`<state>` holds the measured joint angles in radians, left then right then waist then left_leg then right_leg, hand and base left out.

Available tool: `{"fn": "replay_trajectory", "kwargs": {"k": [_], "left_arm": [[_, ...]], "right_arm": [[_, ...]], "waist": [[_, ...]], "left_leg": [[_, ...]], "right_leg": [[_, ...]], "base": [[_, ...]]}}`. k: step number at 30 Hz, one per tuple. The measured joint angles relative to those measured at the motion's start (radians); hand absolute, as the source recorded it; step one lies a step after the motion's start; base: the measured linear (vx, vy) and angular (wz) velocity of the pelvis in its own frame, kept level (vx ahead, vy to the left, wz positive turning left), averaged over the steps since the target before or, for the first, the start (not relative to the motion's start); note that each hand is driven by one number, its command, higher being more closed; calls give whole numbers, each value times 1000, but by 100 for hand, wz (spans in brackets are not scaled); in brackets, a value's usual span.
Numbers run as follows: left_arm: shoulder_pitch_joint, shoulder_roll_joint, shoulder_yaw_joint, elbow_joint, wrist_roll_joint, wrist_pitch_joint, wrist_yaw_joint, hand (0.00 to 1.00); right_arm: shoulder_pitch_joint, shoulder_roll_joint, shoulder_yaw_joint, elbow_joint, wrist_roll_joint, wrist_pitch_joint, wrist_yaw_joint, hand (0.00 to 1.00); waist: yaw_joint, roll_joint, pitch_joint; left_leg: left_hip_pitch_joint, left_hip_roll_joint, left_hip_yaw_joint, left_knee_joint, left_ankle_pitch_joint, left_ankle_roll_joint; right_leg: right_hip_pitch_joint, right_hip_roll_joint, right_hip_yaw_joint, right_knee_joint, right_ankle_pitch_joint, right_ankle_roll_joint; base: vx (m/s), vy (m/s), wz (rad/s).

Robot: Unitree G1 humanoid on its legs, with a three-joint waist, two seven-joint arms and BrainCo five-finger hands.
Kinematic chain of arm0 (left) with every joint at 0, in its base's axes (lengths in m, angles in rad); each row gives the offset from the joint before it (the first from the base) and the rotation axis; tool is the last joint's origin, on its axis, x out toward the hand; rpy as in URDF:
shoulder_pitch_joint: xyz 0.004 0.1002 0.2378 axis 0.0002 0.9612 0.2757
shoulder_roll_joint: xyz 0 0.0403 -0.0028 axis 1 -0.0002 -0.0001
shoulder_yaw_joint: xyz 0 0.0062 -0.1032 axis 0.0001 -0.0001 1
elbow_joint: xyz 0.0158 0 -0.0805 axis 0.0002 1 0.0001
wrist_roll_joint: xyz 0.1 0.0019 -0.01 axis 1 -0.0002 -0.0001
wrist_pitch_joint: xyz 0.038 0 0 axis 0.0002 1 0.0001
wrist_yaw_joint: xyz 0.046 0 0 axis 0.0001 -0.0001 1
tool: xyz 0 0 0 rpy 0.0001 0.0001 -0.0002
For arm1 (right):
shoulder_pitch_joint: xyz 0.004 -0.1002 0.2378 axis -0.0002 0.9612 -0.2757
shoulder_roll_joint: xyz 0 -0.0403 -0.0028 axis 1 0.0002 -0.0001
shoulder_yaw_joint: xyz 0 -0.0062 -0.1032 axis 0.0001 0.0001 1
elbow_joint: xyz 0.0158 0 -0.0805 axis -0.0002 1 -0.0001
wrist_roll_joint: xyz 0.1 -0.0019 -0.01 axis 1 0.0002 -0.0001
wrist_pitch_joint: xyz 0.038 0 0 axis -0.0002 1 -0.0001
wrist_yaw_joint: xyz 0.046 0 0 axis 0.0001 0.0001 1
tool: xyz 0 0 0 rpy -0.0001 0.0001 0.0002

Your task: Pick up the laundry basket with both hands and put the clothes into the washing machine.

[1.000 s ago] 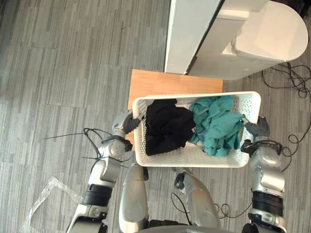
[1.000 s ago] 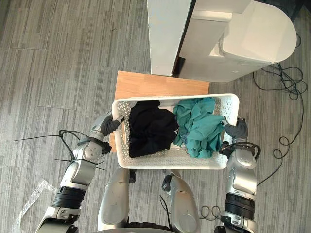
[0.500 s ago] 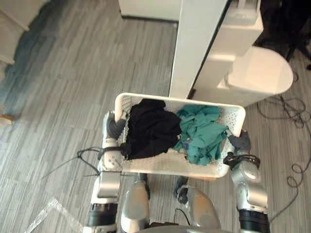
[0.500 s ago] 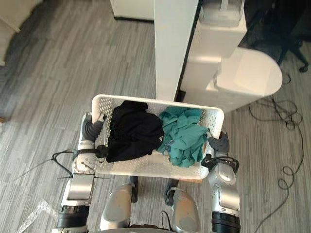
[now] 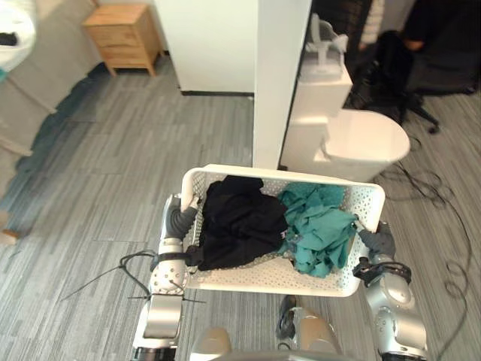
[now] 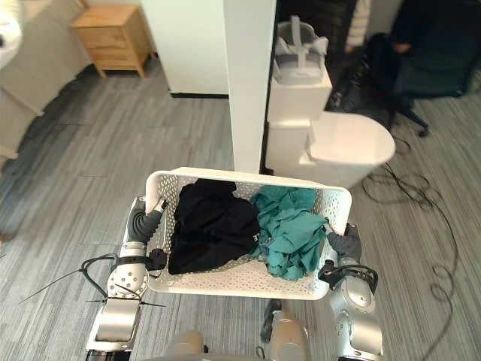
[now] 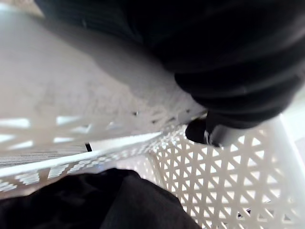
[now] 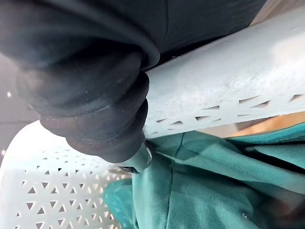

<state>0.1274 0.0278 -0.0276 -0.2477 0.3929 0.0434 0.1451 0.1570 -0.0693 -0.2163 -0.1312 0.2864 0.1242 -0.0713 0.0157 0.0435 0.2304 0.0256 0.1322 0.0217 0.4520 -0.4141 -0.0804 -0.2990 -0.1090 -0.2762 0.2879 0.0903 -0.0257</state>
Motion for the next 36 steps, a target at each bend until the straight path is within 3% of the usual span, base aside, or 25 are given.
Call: {"fn": "replay_trajectory", "kwargs": {"k": [1,2,3,4,5,6,7,10,11,14,16,18,21,22,23,24,25,26,29,30,31,33,34,35,36], "left_arm": [[-4,6,1,4,12,2,-11,100],[-3,7,1,6,14,4,-13,100],[-2,3,2,11,18,3,-14,100],[-12,-4,13,17,25,0,-13,100],[-11,-5,30,22,36,2,-14,100],[-7,-5,34,22,39,3,-13,100],[7,-5,38,17,40,3,-12,100],[42,-4,41,4,38,3,-11,100],[59,-4,37,2,29,5,-16,100],[67,-2,37,0,-16,12,-19,100],[69,-6,37,1,-53,14,-15,100],[78,-6,30,1,-83,17,-14,100],[78,-7,24,1,-126,18,-16,100],[73,-2,10,1,-146,18,-16,100],[72,-5,1,0,-160,17,-10,100],[71,-8,-2,0,-167,16,-10,100],[71,-8,-5,-2,-175,13,-13,100],[72,-8,-5,-5,-178,14,-13,100],[89,-5,-3,-61,-190,3,-12,100],[80,-4,-2,-71,-194,-10,-10,100],[71,-3,-2,-71,-198,-11,-10,100],[58,2,-1,-69,-206,-10,-7,100],[58,3,-1,-63,-206,-10,-6,100],[58,3,0,-56,-206,-9,-4,100],[56,3,9,-57,-207,-10,2,100]], "right_arm": [[5,7,-1,7,1,1,0,100],[13,7,0,7,2,2,0,100],[21,5,5,8,3,2,0,100],[18,1,11,10,12,1,0,100],[16,0,29,21,13,1,-1,100],[17,3,39,34,13,1,-2,100],[26,11,51,49,17,1,-9,100],[32,12,70,54,17,1,-11,100],[32,9,72,80,17,1,-11,100],[27,3,79,87,17,-4,-12,100],[-1,-19,83,96,17,-8,-14,100],[-10,-37,91,114,17,-8,-18,100],[-10,-44,91,114,18,-12,-23,100],[-10,-46,82,114,17,-19,-28,100],[-17,-48,78,110,17,-24,-31,100],[-16,-49,77,108,17,-31,-33,100],[3,-48,75,89,17,-34,-33,100],[8,-48,76,80,17,-34,-33,100],[38,-45,74,-12,16,-34,-33,100],[38,-44,68,-41,15,-35,-33,100],[38,-44,64,-54,15,-35,-34,100],[37,-34,56,-80,-3,-33,-39,100],[37,-31,55,-81,-13,-31,-40,100],[38,-24,55,-80,-24,-29,-40,100],[38,0,56,-81,-35,-28,-40,100]], "waist": [[-1,-33,11],[-3,-44,14],[2,-51,16],[5,-41,42],[-2,-33,63],[-3,-32,62],[2,-32,62],[12,-52,33],[30,-72,-18],[62,-102,-79],[87,-97,-98],[86,-62,-101],[74,-43,-98],[62,-43,-97],[61,-57,-88],[58,-55,-87],[54,-44,-83],[55,-38,-81],[46,-10,-89],[37,-9,-90],[27,-9,-90],[23,-50,-73],[23,-53,-71],[20,-53,-70],[21,-57,-69]], "left_leg": [[-20,-52,39,7,-5,22],[-28,-82,51,17,2,34],[-46,-97,90,16,24,77],[-49,-103,151,17,39,110],[-39,-100,195,17,55,139],[-38,-98,209,16,61,147],[-34,-96,239,10,81,155],[-59,-100,285,-21,135,162],[-111,-103,303,-51,181,164],[-210,-100,318,-80,258,156],[-300,-72,330,-91,338,156],[-315,-27,321,-190,451,129],[-316,15,290,-273,572,81],[-316,24,226,-336,675,21],[-327,27,168,-232,602,24],[-332,28,140,-156,538,14],[-302,38,78,16,382,-10],[-290,42,68,33,358,-17],[-209,49,-33,112,174,-58],[-190,45,-50,81,131,-22],[-186,43,-41,63,118,-10],[-185,29,69,33,101,14],[-178,30,99,25,106,27],[-163,36,139,0,121,50],[-126,45,269,-59,160,93]], "right_leg": [[-23,-27,56,-37,67,20],[-22,-39,70,-72,114,37],[-13,-47,92,-158,211,113],[-27,-77,44,-92,207,111],[-62,-122,-30,205,26,-1],[-72,-142,-44,344,-44,-12],[-53,-189,-51,616,-148,-7],[54,-236,-6,790,-230,43],[135,-245,20,778,-268,106],[286,-201,93,569,-290,162],[386,-135,96,233,-374,212],[424,-58,64,38,-389,191],[409,8,62,-4,-395,130],[377,23,58,-1,-374,88],[350,22,64,3,-368,40],[339,25,77,2,-362,29],[309,56,154,7,-327,14],[306,63,171,6,-318,12],[227,140,309,23,-273,31],[173,162,362,38,-251,43],[148,167,383,45,-242,55],[69,162,485,18,-204,104],[66,149,471,-13,-202,107],[67,124,447,-42,-197,107],[37,37,234,-5,-173,85]], "base": [[-458,324,-88],[-392,243,-81],[-529,254,-83],[-666,282,-105],[-571,199,-92],[-547,183,-88],[-379,102,-62],[-331,7,-54],[-307,-90,-36],[-288,-173,-32],[-391,-258,-33],[-420,-247,-25],[-396,-228,-14],[-385,-184,-32],[-357,-175,-47],[-415,-112,-119],[-335,-24,-105],[-324,34,-149],[-300,124,-149],[-355,166,-165],[-417,171,-155],[-477,196,-174],[-420,197,-164],[-350,159,-189],[-305,133,-186]]}}
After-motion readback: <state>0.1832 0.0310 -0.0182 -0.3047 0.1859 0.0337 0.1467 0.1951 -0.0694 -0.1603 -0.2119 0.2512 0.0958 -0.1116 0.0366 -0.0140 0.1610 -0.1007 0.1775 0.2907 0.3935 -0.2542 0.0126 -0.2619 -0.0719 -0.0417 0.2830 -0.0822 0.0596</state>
